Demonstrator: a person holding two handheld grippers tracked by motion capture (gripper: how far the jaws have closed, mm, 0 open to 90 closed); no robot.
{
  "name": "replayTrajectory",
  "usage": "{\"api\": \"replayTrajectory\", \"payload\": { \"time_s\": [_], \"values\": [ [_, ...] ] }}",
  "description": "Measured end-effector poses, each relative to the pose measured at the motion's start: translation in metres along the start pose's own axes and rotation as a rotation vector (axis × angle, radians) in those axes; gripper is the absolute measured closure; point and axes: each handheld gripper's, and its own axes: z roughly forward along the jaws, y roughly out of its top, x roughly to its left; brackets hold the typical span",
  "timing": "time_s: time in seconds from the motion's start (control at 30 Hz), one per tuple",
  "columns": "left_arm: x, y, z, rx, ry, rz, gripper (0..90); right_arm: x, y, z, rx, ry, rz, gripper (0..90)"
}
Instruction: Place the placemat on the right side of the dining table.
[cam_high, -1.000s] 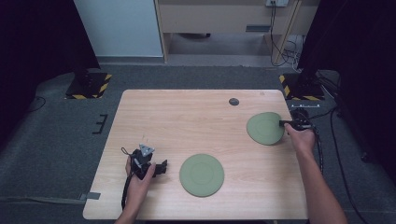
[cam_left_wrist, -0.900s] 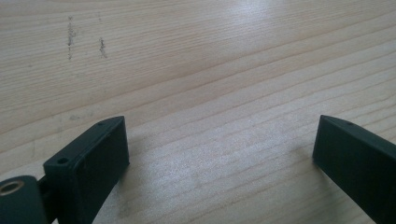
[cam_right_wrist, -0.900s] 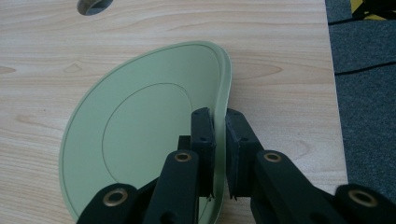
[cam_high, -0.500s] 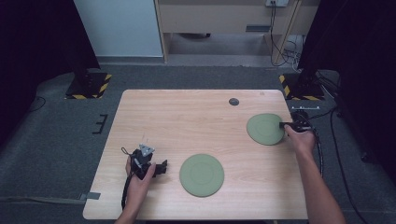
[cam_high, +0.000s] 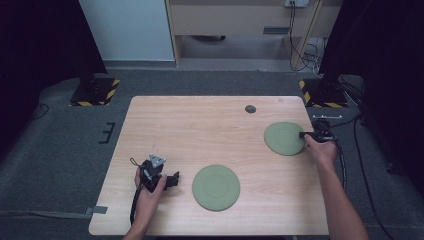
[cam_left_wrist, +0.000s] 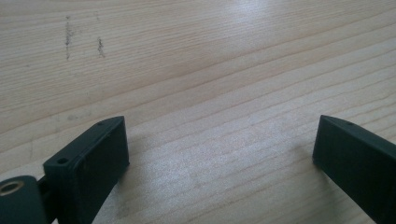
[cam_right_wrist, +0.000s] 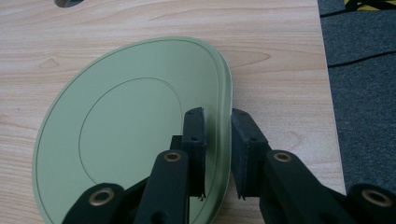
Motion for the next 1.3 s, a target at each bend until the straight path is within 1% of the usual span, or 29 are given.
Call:
{"api": "replayTrajectory", "payload": {
  "time_s": [0.03, 0.13, 0.2, 0.27, 0.33, 0.4, 0.5, 0.53, 0.57, 0.6, 0.63, 0.67, 0.7, 0.73, 0.8, 0.97, 1.0, 1.07, 1.23, 1.3],
  "values": [
    [0.000, 0.000, 0.000, 0.000, -0.001, -0.001, 3.1, -0.001, 0.000, 0.000, -0.002, -0.007, 0.001, 74.3],
    [0.000, 0.000, 0.000, -0.001, 0.000, 0.001, 3.2, -0.001, 0.000, 0.000, -0.004, -0.009, 0.006, 73.1],
    [0.000, 0.000, 0.000, -0.001, 0.000, 0.002, 3.2, -0.002, -0.001, -0.001, -0.008, -0.026, 0.000, 70.1],
    [0.000, 0.000, 0.000, -0.001, -0.001, 0.003, 3.2, -0.002, -0.001, -0.002, -0.010, -0.029, 0.001, 69.7],
    [-0.001, 0.000, 0.000, -0.001, -0.001, 0.004, 3.2, -0.002, 0.000, -0.004, -0.024, -0.016, 0.008, 69.3],
    [-0.001, 0.000, 0.000, 0.000, -0.001, 0.005, 3.2, -0.001, 0.001, -0.005, -0.029, -0.017, 0.009, 68.0],
    [-0.001, 0.000, 0.000, 0.001, -0.003, 0.007, 3.2, 0.003, 0.004, -0.010, -0.055, -0.001, 0.013, 59.1],
    [-0.001, 0.000, 0.000, 0.001, -0.003, 0.007, 3.2, 0.003, 0.004, -0.010, -0.055, -0.001, 0.013, 59.1],
    [-0.001, 0.000, 0.000, 0.001, -0.005, 0.009, 3.2, 0.006, 0.006, -0.011, -0.065, 0.013, 0.020, 51.5],
    [-0.001, 0.000, 0.000, 0.001, -0.005, 0.009, 3.2, 0.006, 0.006, -0.011, -0.065, 0.013, 0.020, 51.5],
    [-0.001, 0.000, 0.000, 0.002, -0.006, 0.010, 3.2, 0.009, 0.008, -0.013, -0.071, 0.023, 0.024, 46.3],
    [-0.001, 0.000, 0.000, 0.002, -0.006, 0.011, 3.2, 0.009, 0.008, -0.013, -0.071, 0.023, 0.024, 46.3],
    [-0.002, 0.000, 0.000, 0.002, -0.004, 0.013, 3.1, 0.013, 0.010, -0.015, -0.095, 0.041, 0.027, 41.1],
    [-0.002, 0.000, 0.000, 0.002, -0.004, 0.013, 3.1, 0.013, 0.010, -0.015, -0.095, 0.041, 0.027, 41.1],
    [-0.002, 0.000, 0.000, 0.002, -0.005, 0.013, 3.1, 0.017, 0.011, -0.016, -0.105, 0.060, 0.029, 34.1],
    [-0.002, 0.000, 0.000, 0.002, -0.007, 0.015, 3.1, 0.029, 0.014, -0.017, -0.167, 0.109, 0.016, 18.4],
    [-0.002, 0.000, 0.000, 0.003, -0.008, 0.017, 3.1, 0.031, 0.014, -0.018, -0.171, 0.113, 0.012, 16.3],
    [-0.003, 0.000, 0.000, 0.003, -0.010, 0.020, 3.1, 0.035, 0.016, -0.021, -0.156, 0.130, 0.004, 10.4],
    [-0.004, 0.000, 0.000, 0.003, -0.015, 0.024, 3.0, 0.043, 0.016, -0.027, -0.169, 0.130, -0.022, 8.2],
    [-0.004, 0.000, 0.000, 0.004, -0.017, 0.026, 2.9, 0.046, 0.016, -0.028, -0.172, 0.132, -0.034, 8.9]
  ]
}}
